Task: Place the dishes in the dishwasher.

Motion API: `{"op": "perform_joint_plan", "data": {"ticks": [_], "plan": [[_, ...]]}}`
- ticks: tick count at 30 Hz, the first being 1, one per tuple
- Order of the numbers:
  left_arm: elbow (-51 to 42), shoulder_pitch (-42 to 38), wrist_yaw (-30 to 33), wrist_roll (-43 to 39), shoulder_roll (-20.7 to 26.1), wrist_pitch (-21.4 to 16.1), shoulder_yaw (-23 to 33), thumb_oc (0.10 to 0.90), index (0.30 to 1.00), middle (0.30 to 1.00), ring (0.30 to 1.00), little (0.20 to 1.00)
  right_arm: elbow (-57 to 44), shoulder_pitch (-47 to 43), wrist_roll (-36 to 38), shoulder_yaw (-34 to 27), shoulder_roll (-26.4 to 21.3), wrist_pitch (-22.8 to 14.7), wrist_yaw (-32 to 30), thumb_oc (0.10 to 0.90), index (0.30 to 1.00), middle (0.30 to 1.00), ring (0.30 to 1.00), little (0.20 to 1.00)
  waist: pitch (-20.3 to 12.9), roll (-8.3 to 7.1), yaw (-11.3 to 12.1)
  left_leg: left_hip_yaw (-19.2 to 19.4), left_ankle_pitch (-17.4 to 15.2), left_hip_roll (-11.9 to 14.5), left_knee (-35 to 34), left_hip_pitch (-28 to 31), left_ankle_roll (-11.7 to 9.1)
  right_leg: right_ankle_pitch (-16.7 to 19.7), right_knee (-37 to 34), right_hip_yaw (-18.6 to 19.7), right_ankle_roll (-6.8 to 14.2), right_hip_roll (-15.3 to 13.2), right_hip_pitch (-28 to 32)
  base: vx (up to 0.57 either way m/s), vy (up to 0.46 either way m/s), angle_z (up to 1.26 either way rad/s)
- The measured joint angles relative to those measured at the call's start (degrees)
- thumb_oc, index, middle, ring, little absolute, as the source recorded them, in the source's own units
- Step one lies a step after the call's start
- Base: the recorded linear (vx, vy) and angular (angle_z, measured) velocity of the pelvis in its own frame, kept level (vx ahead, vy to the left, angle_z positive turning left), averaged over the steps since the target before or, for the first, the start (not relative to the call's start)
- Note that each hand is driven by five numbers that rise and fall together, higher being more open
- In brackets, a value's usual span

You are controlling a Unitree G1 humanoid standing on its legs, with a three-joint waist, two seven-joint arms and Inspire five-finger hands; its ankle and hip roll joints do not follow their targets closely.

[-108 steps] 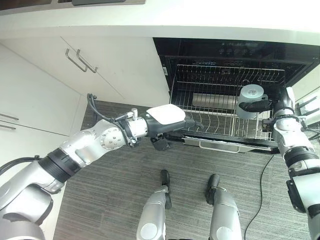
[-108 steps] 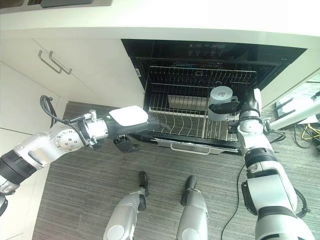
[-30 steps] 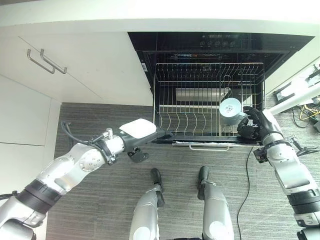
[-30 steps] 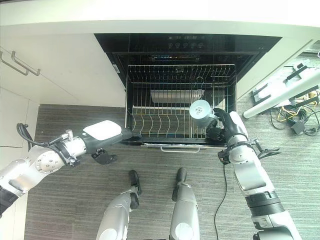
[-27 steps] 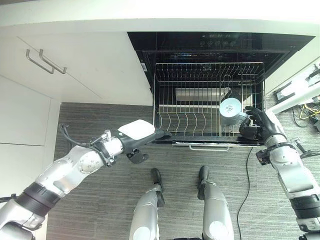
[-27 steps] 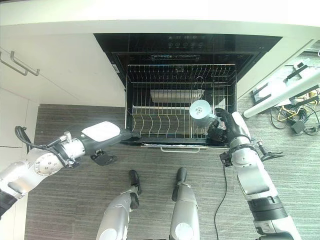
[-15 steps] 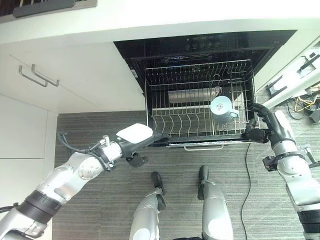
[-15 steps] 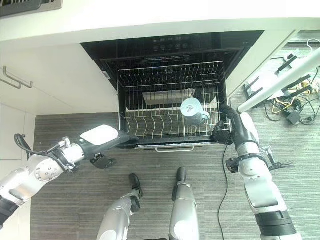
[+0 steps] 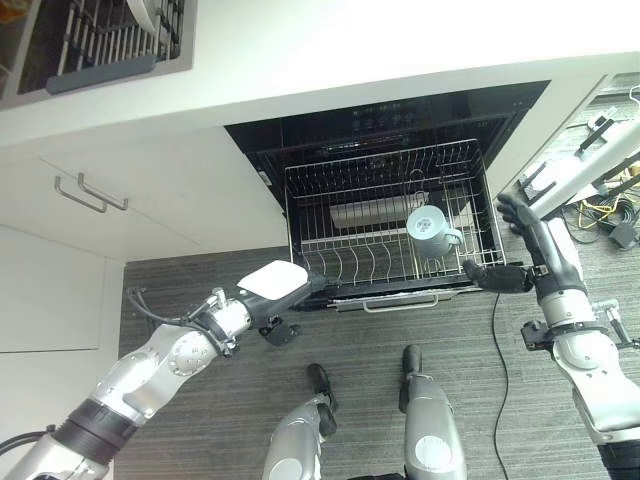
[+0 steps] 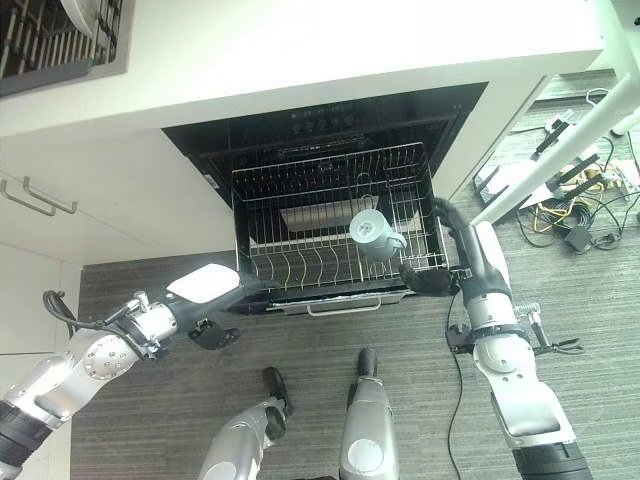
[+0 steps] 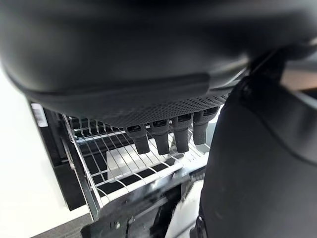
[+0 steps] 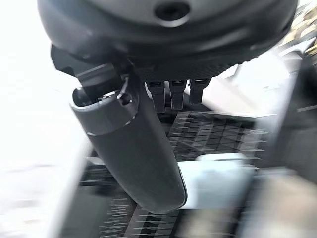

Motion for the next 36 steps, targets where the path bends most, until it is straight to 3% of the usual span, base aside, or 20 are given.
{"op": "perform_joint_plan", "data": {"ticks": [2, 5, 6, 9, 10, 11, 14, 15, 16, 17, 18, 19, 24, 28, 29, 30, 31, 34, 36], "plan": [[1.99, 0.11, 1.29, -0.01, -3.76, 0.87, -1.40, 0.800, 0.900, 0.900, 0.900, 0.900, -1.99, -1.88, 2.57, 2.57, 1.26, -3.11, 0.17, 0.800, 0.900, 0.900, 0.900, 0.900, -3.02, 0.27, 0.80, 0.19, -1.21, 0.19, 0.54, 0.78, -0.08, -0.38, -0.30, 0.02, 0.20, 0.01, 1.28, 0.04, 0.175, -0.05], [2.40, 0.54, 2.72, -0.03, -6.59, 1.84, -4.47, 0.800, 0.900, 0.900, 0.900, 0.900, -3.95, -3.76, 6.99, 5.75, 2.60, -13.06, 0.30, 0.800, 0.900, 0.900, 0.900, 0.900, -10.06, 0.28, 2.95, 0.04, -2.13, -0.30, 1.82, 0.13, 0.28, -0.43, -0.52, -0.03, 0.40, -0.45, 1.05, 0.03, 0.229, 0.03], [2.69, 0.53, 4.15, -0.17, -7.17, 3.33, -6.09, 0.800, 0.900, 0.900, 0.900, 0.900, -4.59, -4.89, 10.49, 5.81, 5.20, -17.38, 0.29, 0.800, 0.900, 0.900, 0.900, 0.900, -12.90, -0.21, 4.13, 0.01, -2.81, -0.98, 2.49, 0.30, 0.73, -0.30, -0.89, -0.40, 0.68, -0.86, 1.82, 0.00, 0.270, 0.14], [3.39, 2.06, 6.06, -1.92, -7.34, 4.78, -5.57, 0.800, 0.900, 0.900, 0.900, 0.900, -5.25, -4.04, 12.46, 3.84, 9.57, -21.43, 0.05, 0.800, 0.900, 0.900, 0.900, 0.900, -16.36, -1.43, 4.37, -0.49, -3.91, -2.09, 3.32, 0.32, 1.69, -0.46, -0.85, -0.75, 1.44, -2.16, 2.77, -0.02, 0.204, 0.14], [3.39, 3.58, 6.95, -3.90, -7.75, 5.60, -4.12, 0.800, 0.900, 0.900, 0.900, 0.900, -5.25, -2.73, 13.22, 2.71, 10.03, -21.42, 0.66, 0.800, 0.900, 0.900, 0.900, 0.900, -17.32, -1.91, 4.61, -0.56, -4.74, -2.95, 4.25, 0.01, 2.07, -0.53, -0.90, -0.69, 1.59, -2.81, 3.01, -0.04, 0.167, 0.28], [3.51, 8.42, 8.85, -7.40, -11.72, 5.96, 1.66, 0.800, 0.900, 0.900, 0.900, 0.900, -5.18, 3.20, 14.19, -0.33, 12.51, -21.16, 2.15, 0.800, 0.900, 0.900, 0.900, 0.900, -18.65, -2.79, 4.42, -1.50, -6.81, -3.81, 6.60, -0.77, 3.26, -1.16, -0.51, -0.59, 2.47, -3.92, 3.97, -0.05, 0.110, 0.24], [3.54, 14.89, 11.34, -13.24, -14.57, 5.72, 8.08, 0.800, 0.900, 0.900, 0.900, 0.900, -4.13, 9.23, 16.89, -0.62, 13.55, -20.06, 4.54, 0.800, 0.900, 0.900, 0.900, 0.900, -19.48, -3.23, 4.33, -2.45, -8.17, -4.13, 9.22, -2.05, 4.46, -1.82, -0.72, 0.53, 4.00, -3.39, 3.89, 0.00, 0.043, 0.15], [4.65, 17.81, 13.36, -18.41, -17.01, 5.72, 11.02, 0.800, 0.900, 0.900, 0.900, 0.900, -1.80, 9.76, 18.83, 0.20, 13.71, -20.12, 6.45, 0.800, 0.900, 0.900, 0.900, 0.900, -19.52, -2.95, 4.36, -3.92, -8.08, -2.88, 9.39, -2.53, 4.40, -6.90, 5.46, 1.58, 3.88, 2.33, 2.61, 0.04, -0.036, 0.33], [5.14, 18.96, 14.72, -21.31, -18.41, 5.72, 11.93, 0.800, 0.900, 0.900, 0.900, 0.900, -1.01, 10.15, 19.41, 0.18, 13.78, -20.14, 7.20, 0.800, 0.900, 0.900, 0.900, 0.900, -19.62, -2.92, 4.32, -5.69, -7.70, -2.48, 9.26, -2.79, 4.16, -9.74, 7.51, 3.74, 2.40, 7.49, 2.73, 0.01, -0.064, 0.45], [5.14, 19.99, 15.13, -24.07, -19.22, 5.65, 12.64, 0.800, 0.900, 0.900, 0.900, 0.900, -0.93, 10.17, 20.49, 0.16, 13.78, -20.15, 7.70, 0.800, 0.900, 0.900, 0.900, 0.900, -19.98, -3.54, 4.84, -6.15, -7.20, -2.74, 8.99, -3.11, 3.99, -11.18, 6.79, 3.32, -0.63, 9.44, 3.09, 0.00, -0.090, 0.34], [5.13, 21.23, 15.52, -27.08, -20.78, 5.60, 13.63, 0.800, 0.900, 0.900, 0.900, 0.900, -0.88, 9.71, 21.10, -0.09, 14.05, -20.49, 8.39, 0.800, 0.900, 0.900, 0.900, 0.900, -20.17, -3.57, 5.81, -6.12, -6.91, -3.12, 8.97, -3.20, 3.66, -11.03, 6.11, 3.06, -2.72, 9.55, 3.07, -0.01, -0.101, 0.18], [5.23, 22.70, 15.94, -29.17, -22.22, 5.58, 14.66, 0.800, 0.900, 0.900, 0.900, 0.900, -0.69, 9.65, 21.14, -0.15, 14.74, -20.85, 8.91, 0.800, 0.900, 0.900, 0.900, 0.900, -20.50, -3.26, 6.27, -6.32, -6.28, -3.46, 8.17, -3.06, 3.17, -10.73, 5.47, 2.95, -3.26, 9.47, 3.32, 0.00, -0.090, 0.04], [8.84, 26.00, 18.55, -33.67, -23.17, 3.82, 17.34, 0.800, 0.900, 0.900, 0.900, 0.900, 0.01, 12.56, 23.56, -1.83, 14.33, -21.89, 11.05, 0.800, 0.900, 0.900, 0.900, 0.900, -20.93, -3.60, 7.14, -7.32, -0.65, -7.32, 0.44, 0.26, 3.74, -12.91, 8.90, 2.76, -3.86, 6.97, 2.61, 0.03, 0.007, 0.25], [12.78, 27.44, 20.15, -34.87, -25.08, 2.38, 21.02, 0.800, 0.900, 0.900, 0.900, 0.900, 2.35, 16.86, 25.17, -3.74, 13.10, -21.60, 11.80, 0.800, 0.900, 0.900, 0.900, 0.900, -20.94, -3.43, 7.13, -7.65, 0.55, -8.84, -1.14, 0.79, 3.64, -14.53, 12.93, 3.16, -4.30, 3.97, 0.71, 0.02, 0.246, 0.08], [14.59, 26.94, 20.92, -35.00, -25.19, 2.13, 21.07, 0.800, 0.900, 0.900, 0.900, 0.900, 3.25, 16.79, 25.04, -3.63, 13.11, -21.17, 11.85, 0.800, 0.900, 0.900, 0.900, 0.900, -20.54, -4.06, 6.78, -7.26, -0.78, -8.51, 0.16, 0.07, 3.63, -14.20, 12.76, 2.81, -4.98, 3.40, 0.66, 0.13, 0.476, -0.03], [17.09, 26.23, 21.46, -35.09, -25.11, 1.91, 21.06, 0.800, 0.900, 0.900, 0.900, 0.900, 4.21, 16.97, 24.92, -3.44, 13.29, -20.84, 11.96, 0.800, 0.900, 0.900, 0.900, 0.900, -20.68, -3.84, 6.34, -8.46, -4.50, -5.27, 6.58, -2.21, 2.70, -13.61, 12.15, 2.83, -5.05, 3.40, 0.78, 0.17, 0.520, 0.00], [17.87, 26.00, 21.49, -35.24, -25.11, 1.81, 21.02, 0.800, 0.900, 0.900, 0.900, 0.900, 4.22, 16.94, 24.78, -3.28, 13.27, -20.84, 11.96, 0.800, 0.900, 0.900, 0.900, 0.900, -20.59, -3.98, 5.92, -9.77, -5.33, -3.54, 8.14, -2.98, 2.11, -13.71, 11.95, 2.88, -5.24, 3.36, 0.73, 0.18, 0.499, 0.03], [23.32, 23.64, 21.34, -37.87, -25.32, 1.19, 19.90, 0.800, 0.900, 0.900, 0.900, 0.900, 4.27, 16.83, 24.45, -2.51, 12.66, -20.84, 11.81, 0.800, 0.900, 0.900, 0.900, 0.900, -20.78, -3.55, 5.17, -14.38, -6.16, 2.28, 8.81, -3.82, 0.60, -13.74, 11.81, 3.68, -3.81, 2.92, 0.35, 0.14, 0.367, 0.03], [26.30, 23.15, 20.94, -39.55, -26.44, 0.80, 18.57, 0.800, 0.900, 0.900, 0.900, 0.900, 4.34, 16.88, 24.41, -2.78, 11.44, -21.08, 11.47, 0.800, 0.900, 0.900, 0.900, 0.900, -21.34, -2.20, 4.18, -14.33, -5.58, 4.18, 5.87, -3.21, 0.64, -13.40, 12.50, 4.63, -1.38, 1.97, -0.41, 0.24, 0.588, -0.01]]}}
